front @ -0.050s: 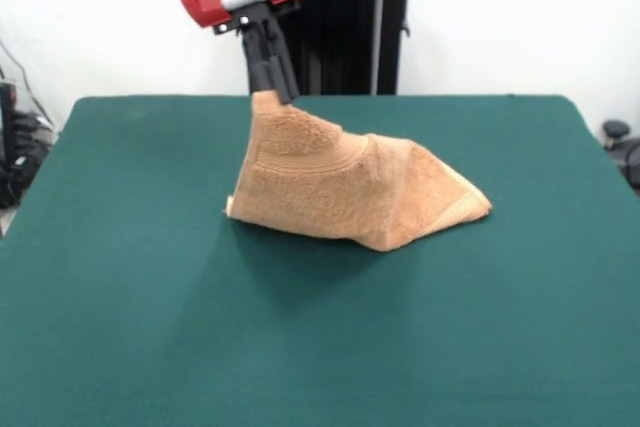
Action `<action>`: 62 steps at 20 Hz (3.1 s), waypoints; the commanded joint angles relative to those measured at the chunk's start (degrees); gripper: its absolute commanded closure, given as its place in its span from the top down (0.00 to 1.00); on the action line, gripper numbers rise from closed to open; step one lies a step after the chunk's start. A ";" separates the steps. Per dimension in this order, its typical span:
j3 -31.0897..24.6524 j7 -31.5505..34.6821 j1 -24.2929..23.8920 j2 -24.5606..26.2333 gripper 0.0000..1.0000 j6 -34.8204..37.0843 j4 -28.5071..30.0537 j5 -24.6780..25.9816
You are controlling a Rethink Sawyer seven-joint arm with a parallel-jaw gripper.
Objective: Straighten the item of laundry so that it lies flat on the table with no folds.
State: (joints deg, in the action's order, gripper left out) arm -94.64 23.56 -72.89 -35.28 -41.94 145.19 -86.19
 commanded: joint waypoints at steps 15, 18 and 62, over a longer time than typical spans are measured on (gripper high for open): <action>26.99 7.77 11.48 -6.91 0.00 17.12 -6.09 24.56; 29.06 9.06 12.34 -7.26 0.00 18.78 -6.94 26.63; 36.74 35.30 19.68 6.02 0.00 19.25 -19.37 69.25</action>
State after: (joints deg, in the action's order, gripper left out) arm -57.22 41.57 -57.04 -35.85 -18.71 131.12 -24.49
